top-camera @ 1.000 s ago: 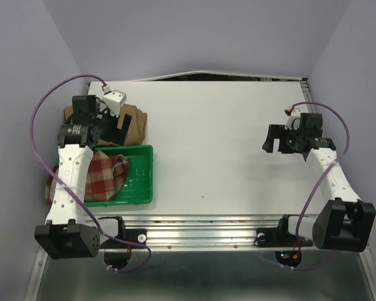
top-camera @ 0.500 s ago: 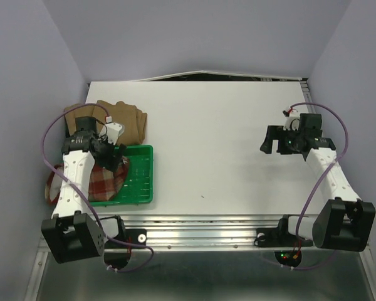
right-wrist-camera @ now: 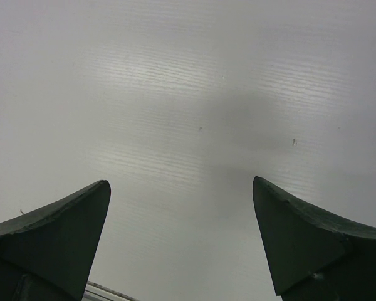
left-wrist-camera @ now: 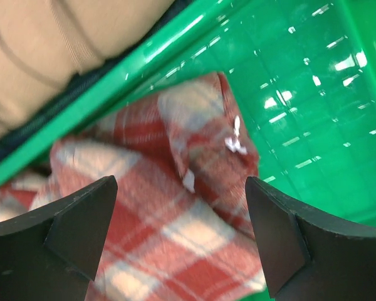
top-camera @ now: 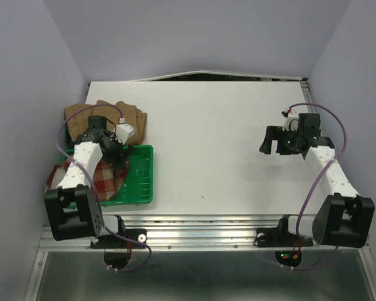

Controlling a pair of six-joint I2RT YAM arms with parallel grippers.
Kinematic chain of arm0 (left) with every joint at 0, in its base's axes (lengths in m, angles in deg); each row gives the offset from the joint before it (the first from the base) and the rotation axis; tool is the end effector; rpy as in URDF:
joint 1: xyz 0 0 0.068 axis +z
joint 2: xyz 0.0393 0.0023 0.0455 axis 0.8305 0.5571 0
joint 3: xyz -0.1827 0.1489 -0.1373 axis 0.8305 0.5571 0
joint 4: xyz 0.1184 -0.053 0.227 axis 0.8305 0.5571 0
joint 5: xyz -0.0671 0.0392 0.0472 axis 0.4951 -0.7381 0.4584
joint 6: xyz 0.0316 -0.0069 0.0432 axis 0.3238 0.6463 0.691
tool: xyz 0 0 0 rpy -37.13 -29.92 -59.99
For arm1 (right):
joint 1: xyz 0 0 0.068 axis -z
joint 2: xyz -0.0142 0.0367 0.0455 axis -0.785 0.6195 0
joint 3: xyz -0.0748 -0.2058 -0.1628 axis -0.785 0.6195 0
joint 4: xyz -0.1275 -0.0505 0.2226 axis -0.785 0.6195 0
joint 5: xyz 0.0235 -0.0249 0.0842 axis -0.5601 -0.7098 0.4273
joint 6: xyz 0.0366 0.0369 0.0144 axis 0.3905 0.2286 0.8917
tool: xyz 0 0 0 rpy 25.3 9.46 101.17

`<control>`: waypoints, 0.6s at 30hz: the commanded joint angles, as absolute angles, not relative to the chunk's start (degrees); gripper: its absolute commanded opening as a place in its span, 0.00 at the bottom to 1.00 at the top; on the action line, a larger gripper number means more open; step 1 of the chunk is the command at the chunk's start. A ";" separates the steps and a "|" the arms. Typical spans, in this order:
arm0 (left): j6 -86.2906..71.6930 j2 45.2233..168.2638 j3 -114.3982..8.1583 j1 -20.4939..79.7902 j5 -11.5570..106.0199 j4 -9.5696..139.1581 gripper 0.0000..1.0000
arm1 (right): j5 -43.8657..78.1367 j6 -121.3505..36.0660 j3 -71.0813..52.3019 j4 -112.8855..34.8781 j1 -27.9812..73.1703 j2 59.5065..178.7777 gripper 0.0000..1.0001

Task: Fold and stack the skirts
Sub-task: Grab the skirt from the pile

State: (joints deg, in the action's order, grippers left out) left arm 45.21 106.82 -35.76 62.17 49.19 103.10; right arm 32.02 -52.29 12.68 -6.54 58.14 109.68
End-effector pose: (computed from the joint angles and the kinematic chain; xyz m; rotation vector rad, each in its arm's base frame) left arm 0.2630 0.0214 0.2473 0.8266 2.4041 0.0926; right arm 0.2552 -0.0150 0.2619 -0.0938 2.4108 0.4093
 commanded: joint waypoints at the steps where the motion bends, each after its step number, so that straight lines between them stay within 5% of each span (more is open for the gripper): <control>1: 49.02 110.77 -34.39 61.42 49.70 98.64 0.95 | 31.65 -53.15 12.19 -6.29 58.49 109.60 1.00; 8: 49.19 113.78 -33.95 61.16 51.44 97.39 0.80 | 30.77 -53.76 12.02 -5.23 58.49 108.99 1.00; 14: 52.71 111.23 -30.88 60.72 54.09 99.25 0.83 | 30.68 -53.94 12.10 -4.53 58.49 108.81 1.00; 18: 49.64 111.40 -29.47 60.63 52.77 94.51 0.68 | 30.85 -53.59 12.19 -4.62 58.49 108.55 1.00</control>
State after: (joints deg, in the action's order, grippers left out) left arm 50.63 112.96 -30.82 60.99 51.66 96.72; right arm 31.12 -53.10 12.68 -5.03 58.14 109.78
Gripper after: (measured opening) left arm 0.718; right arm 0.999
